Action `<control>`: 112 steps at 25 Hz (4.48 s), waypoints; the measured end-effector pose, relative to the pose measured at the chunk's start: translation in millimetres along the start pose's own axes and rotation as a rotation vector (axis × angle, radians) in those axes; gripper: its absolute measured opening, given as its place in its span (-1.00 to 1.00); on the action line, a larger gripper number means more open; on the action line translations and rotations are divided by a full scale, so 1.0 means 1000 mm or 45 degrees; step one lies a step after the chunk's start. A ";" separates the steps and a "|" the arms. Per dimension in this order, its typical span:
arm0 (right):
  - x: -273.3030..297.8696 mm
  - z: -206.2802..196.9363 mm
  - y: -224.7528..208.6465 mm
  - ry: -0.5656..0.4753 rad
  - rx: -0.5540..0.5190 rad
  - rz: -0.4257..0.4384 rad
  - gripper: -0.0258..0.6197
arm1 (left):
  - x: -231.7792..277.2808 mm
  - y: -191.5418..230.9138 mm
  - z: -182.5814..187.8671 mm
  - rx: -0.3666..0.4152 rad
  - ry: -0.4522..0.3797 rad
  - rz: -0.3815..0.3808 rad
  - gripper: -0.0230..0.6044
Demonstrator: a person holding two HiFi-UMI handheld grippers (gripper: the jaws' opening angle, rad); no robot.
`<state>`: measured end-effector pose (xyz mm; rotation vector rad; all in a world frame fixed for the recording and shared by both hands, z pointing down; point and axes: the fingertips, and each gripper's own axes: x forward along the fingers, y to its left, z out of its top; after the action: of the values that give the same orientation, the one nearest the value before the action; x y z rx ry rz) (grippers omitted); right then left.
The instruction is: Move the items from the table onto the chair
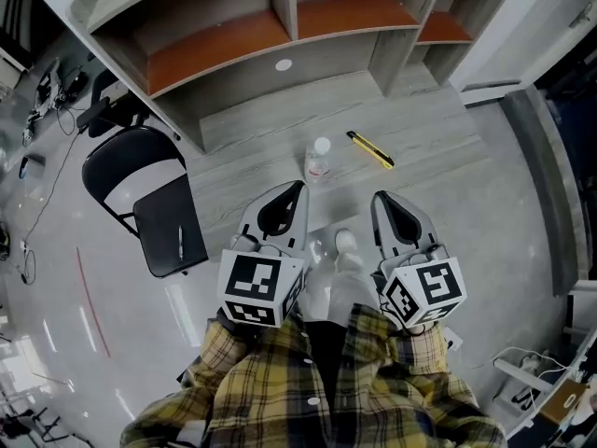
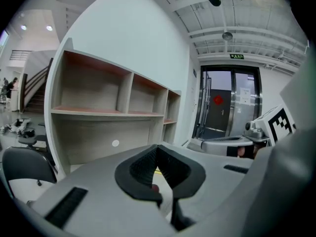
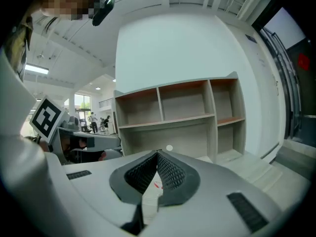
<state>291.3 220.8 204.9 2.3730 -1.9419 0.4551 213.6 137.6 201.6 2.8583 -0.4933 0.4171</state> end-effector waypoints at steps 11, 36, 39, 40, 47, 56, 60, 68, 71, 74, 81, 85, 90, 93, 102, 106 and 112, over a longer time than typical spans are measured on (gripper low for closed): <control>0.079 0.042 -0.073 0.025 -0.113 0.367 -0.86 | 0.085 0.012 0.034 -0.100 -0.081 0.332 -0.92; 0.123 0.022 -0.087 0.162 -0.099 0.568 -0.86 | 0.113 0.017 0.005 -0.209 -0.039 0.456 -0.18; 0.123 0.020 -0.093 0.169 -0.092 0.555 -0.86 | 0.116 0.017 -0.002 -0.204 -0.020 0.469 -0.04; 0.123 0.018 -0.095 0.171 -0.089 0.552 -0.86 | 0.118 0.018 -0.006 -0.197 -0.010 0.476 -0.02; 0.126 -0.003 -0.109 0.221 -0.062 0.544 -0.86 | 0.130 0.032 -0.059 -0.176 0.048 0.585 0.03; 0.125 -0.035 -0.102 0.320 -0.052 0.592 -0.86 | 0.150 0.039 -0.124 -0.254 0.122 0.611 0.11; 0.125 -0.048 -0.100 0.354 -0.056 0.604 -0.86 | 0.159 0.045 -0.150 -0.268 0.155 0.646 0.12; 0.121 -0.058 -0.110 0.387 -0.046 0.597 -0.86 | 0.173 0.055 -0.175 -0.260 0.191 0.743 0.11; 0.120 -0.056 -0.115 0.382 -0.046 0.590 -0.86 | 0.174 0.058 -0.174 -0.242 0.213 0.765 0.07; 0.118 -0.057 -0.119 0.384 -0.053 0.589 -0.86 | 0.173 0.057 -0.176 -0.251 0.248 0.753 0.03; 0.113 -0.052 -0.118 0.363 -0.054 0.619 -0.86 | 0.161 0.057 -0.173 -0.321 0.260 0.760 -0.02; 0.113 -0.049 -0.113 0.342 -0.060 0.670 -0.86 | 0.137 0.065 -0.160 -0.384 0.199 0.828 -0.02; 0.114 -0.048 -0.099 0.335 -0.089 0.743 -0.86 | 0.092 0.078 -0.140 -0.414 0.124 0.945 -0.02; 0.118 -0.045 -0.082 0.331 -0.096 0.805 -0.86 | 0.056 0.090 -0.131 -0.438 0.085 1.040 -0.02; 0.123 -0.045 0.002 0.345 -0.160 0.988 -0.86 | -0.053 0.128 -0.136 -0.523 0.034 1.268 -0.02; 0.126 -0.050 0.053 0.357 -0.189 1.027 -0.86 | -0.100 0.155 -0.145 -0.546 0.016 1.306 -0.02; 0.157 -0.071 0.146 0.366 -0.191 1.002 -0.86 | -0.161 0.228 -0.169 -0.520 0.049 1.277 -0.02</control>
<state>163.5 55.1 290.0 1.2841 -2.5640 0.5978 -53.3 17.4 345.7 2.0202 -1.7529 0.4349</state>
